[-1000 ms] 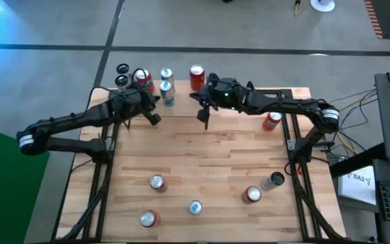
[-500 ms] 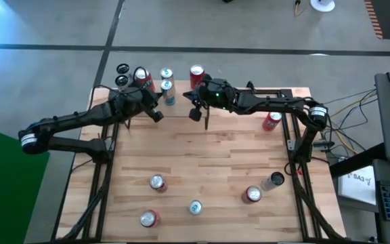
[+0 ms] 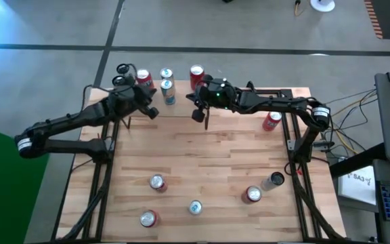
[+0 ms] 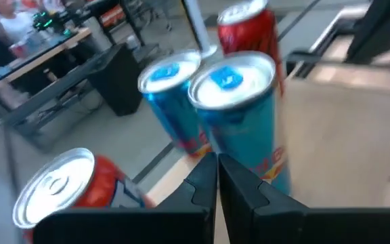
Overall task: Place canned beverage on shelf
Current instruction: Adjust the white pink soda can on the shelf
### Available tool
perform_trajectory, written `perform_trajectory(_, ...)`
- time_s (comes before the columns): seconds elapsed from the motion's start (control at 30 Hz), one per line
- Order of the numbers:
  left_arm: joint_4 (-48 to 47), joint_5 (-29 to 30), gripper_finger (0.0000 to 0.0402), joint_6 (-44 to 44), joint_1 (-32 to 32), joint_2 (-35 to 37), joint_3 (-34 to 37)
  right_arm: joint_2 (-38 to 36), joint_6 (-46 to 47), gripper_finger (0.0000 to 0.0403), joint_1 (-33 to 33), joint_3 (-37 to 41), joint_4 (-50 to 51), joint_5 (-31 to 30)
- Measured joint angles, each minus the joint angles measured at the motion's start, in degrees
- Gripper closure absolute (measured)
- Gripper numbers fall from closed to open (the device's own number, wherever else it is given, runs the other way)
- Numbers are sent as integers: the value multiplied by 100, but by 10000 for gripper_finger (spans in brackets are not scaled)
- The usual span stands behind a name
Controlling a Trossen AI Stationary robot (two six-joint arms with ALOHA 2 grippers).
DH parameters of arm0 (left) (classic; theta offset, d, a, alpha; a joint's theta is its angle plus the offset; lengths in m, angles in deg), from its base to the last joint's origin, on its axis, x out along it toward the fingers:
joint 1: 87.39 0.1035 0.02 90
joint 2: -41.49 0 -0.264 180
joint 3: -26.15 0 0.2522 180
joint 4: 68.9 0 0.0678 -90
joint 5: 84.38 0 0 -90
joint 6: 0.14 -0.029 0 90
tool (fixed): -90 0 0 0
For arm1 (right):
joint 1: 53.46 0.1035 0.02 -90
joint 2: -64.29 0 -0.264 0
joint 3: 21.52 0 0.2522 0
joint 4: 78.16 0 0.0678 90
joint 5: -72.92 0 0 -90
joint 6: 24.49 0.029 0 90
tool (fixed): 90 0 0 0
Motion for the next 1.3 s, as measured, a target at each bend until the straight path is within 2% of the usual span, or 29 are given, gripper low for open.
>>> perform_trajectory(0.17,74,-911,402,47,0,317,0,-11,11,394,0,0,81,2)
perform_trajectory(0.27,154,-1226,402,117,-2,487,-10,-15,11,394,0,0,83,2)
perform_trajectory(0.47,99,-1237,402,295,-72,879,-359,-57,-7,394,0,0,90,2)
perform_trajectory(0.57,-404,-1198,402,406,-99,1049,-707,-101,-7,394,0,0,100,4)
perform_trajectory(0.67,-1537,-616,402,824,-101,1168,-1270,-187,41,394,0,0,212,6)
perform_trajectory(0.8,-2790,801,402,1600,-97,1206,-1845,-270,63,394,0,0,296,6)
perform_trajectory(0.87,-3304,1288,402,2005,-96,1184,-2062,-281,64,394,0,0,298,6)
perform_trajectory(1.03,-4815,1751,402,2988,-90,1039,-2613,-291,184,394,0,0,298,8)
perform_trajectory(1.13,-5557,2072,401,3429,-90,937,-2704,-291,151,394,13,0,298,8)
perform_trajectory(1.23,-5726,2041,402,3598,-90,870,-2588,-291,144,394,13,0,297,13)
perform_trajectory(1.3,-5721,1821,402,3604,-92,848,-2458,-291,144,394,14,0,298,15)
